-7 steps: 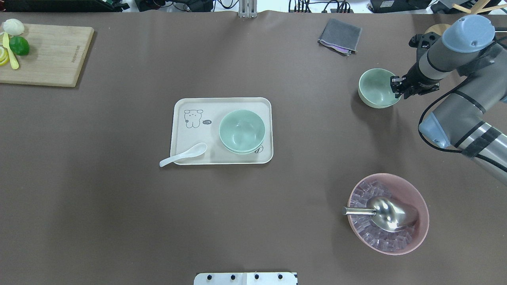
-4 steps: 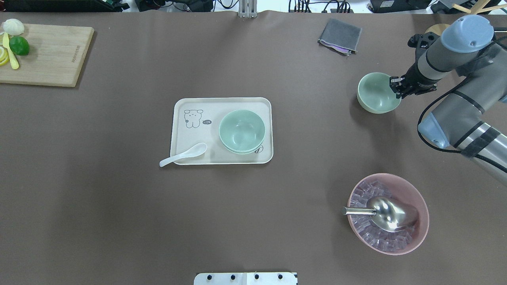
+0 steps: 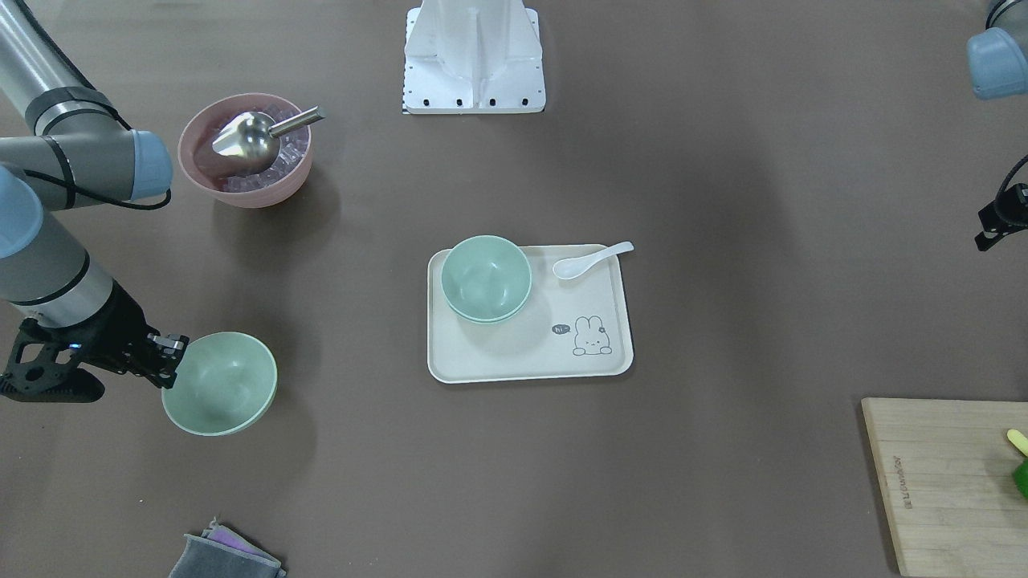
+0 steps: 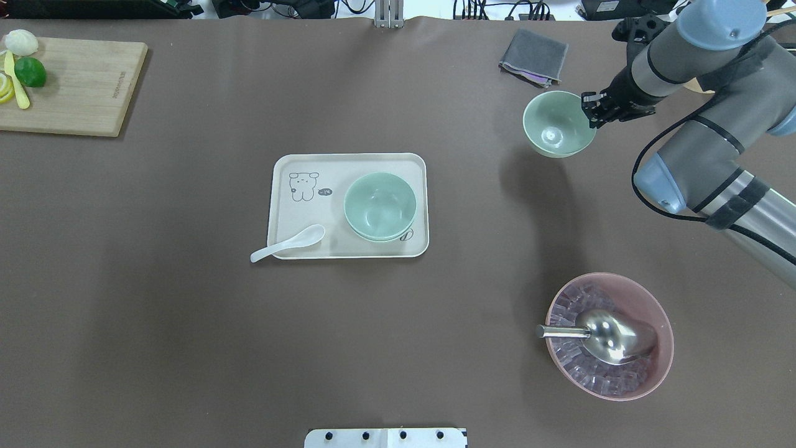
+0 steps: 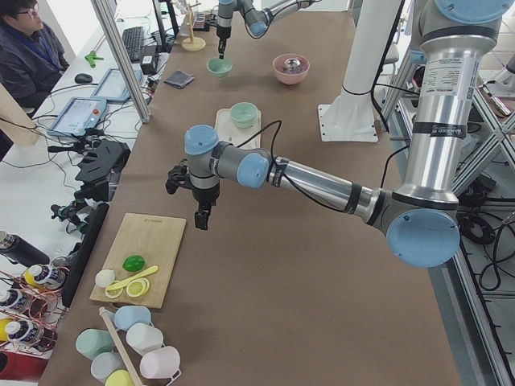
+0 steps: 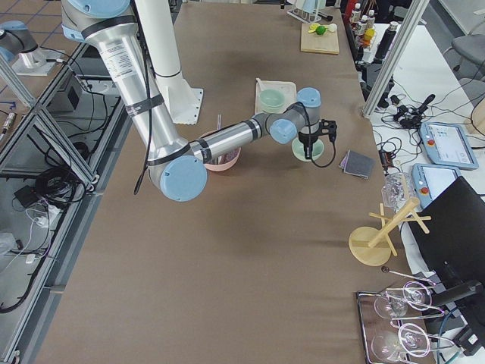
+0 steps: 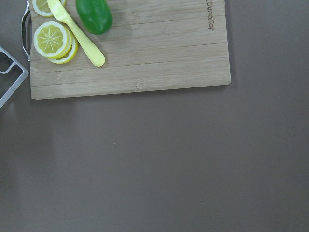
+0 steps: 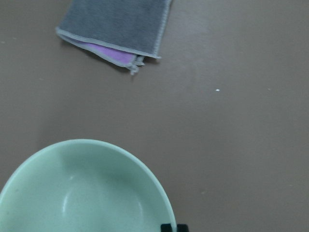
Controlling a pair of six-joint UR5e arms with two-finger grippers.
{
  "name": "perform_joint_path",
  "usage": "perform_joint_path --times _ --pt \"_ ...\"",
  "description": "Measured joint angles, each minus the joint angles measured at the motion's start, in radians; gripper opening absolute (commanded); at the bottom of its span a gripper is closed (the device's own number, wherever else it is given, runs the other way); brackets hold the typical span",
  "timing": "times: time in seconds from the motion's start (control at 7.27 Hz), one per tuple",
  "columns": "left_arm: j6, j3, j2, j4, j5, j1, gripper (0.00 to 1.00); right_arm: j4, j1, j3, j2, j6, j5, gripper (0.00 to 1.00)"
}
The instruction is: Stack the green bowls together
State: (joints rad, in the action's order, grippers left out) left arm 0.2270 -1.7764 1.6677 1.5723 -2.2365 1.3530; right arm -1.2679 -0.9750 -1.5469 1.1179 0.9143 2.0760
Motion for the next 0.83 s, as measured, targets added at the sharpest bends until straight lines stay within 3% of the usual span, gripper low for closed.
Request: perform_joint_path --times 0.41,0.83 --pt "0.002 0.000 0.001 0.001 -0.001 0.000 0.98 -0.096 0.164 -0.190 -0.085 0.224 -0.039 0.00" --pt "0.004 -0.003 -0.014 0.013 -0.002 0.001 0.98 -0.340 0.329 -0.222 -0.250 0.340 -0.142 0.00"
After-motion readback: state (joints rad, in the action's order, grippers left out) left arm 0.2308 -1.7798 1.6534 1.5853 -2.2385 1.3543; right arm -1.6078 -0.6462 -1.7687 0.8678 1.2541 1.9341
